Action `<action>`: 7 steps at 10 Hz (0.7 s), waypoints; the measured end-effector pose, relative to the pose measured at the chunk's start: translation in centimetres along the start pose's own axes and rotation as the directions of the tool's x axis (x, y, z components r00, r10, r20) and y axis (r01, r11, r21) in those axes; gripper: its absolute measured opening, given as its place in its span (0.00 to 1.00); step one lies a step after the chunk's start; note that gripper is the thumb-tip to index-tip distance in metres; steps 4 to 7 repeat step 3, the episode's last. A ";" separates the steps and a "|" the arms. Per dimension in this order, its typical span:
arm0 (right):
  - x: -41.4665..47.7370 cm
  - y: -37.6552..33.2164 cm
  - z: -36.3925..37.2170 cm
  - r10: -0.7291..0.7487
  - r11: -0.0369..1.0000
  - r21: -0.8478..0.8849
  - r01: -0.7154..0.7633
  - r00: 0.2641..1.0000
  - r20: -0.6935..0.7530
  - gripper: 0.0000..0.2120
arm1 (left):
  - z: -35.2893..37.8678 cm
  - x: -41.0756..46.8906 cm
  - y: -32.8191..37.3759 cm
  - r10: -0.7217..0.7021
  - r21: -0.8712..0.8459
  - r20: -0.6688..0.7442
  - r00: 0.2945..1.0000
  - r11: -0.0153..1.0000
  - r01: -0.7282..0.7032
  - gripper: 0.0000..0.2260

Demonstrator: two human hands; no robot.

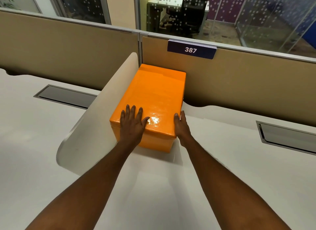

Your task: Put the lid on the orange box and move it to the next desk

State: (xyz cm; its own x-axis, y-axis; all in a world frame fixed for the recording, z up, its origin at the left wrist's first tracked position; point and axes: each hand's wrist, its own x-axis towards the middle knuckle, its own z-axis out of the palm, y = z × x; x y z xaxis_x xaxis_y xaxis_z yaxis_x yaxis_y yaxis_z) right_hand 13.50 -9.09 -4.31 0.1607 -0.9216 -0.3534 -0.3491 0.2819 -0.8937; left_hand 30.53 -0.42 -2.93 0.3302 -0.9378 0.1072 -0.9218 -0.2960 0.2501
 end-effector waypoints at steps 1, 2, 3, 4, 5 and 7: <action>-1.0 0.1 -0.7 0.006 1.000 -0.013 -0.006 1.000 -0.027 0.32 | -0.8 -0.3 0.1 0.003 0.011 -0.029 1.000 1.000 -0.003 0.34; -2.8 1.0 -3.1 0.022 0.994 -0.105 -0.038 0.989 -0.143 0.29 | -1.0 -2.9 2.7 0.092 -0.094 -0.138 0.986 0.990 -0.105 0.27; -4.3 2.6 -5.2 0.047 0.968 -0.233 -0.091 0.981 -0.189 0.27 | 0.0 -5.5 5.0 0.172 -0.165 -0.165 0.971 0.966 -0.200 0.22; -4.3 2.6 -5.2 0.047 0.968 -0.233 -0.091 0.981 -0.189 0.27 | 0.0 -5.5 5.0 0.172 -0.165 -0.165 0.971 0.966 -0.200 0.22; -4.3 2.6 -5.2 0.047 0.968 -0.233 -0.091 0.981 -0.189 0.27 | 0.0 -5.5 5.0 0.172 -0.165 -0.165 0.971 0.966 -0.200 0.22; -4.3 2.6 -5.2 0.047 0.968 -0.233 -0.091 0.981 -0.189 0.27 | 0.0 -5.5 5.0 0.172 -0.165 -0.165 0.971 0.966 -0.200 0.22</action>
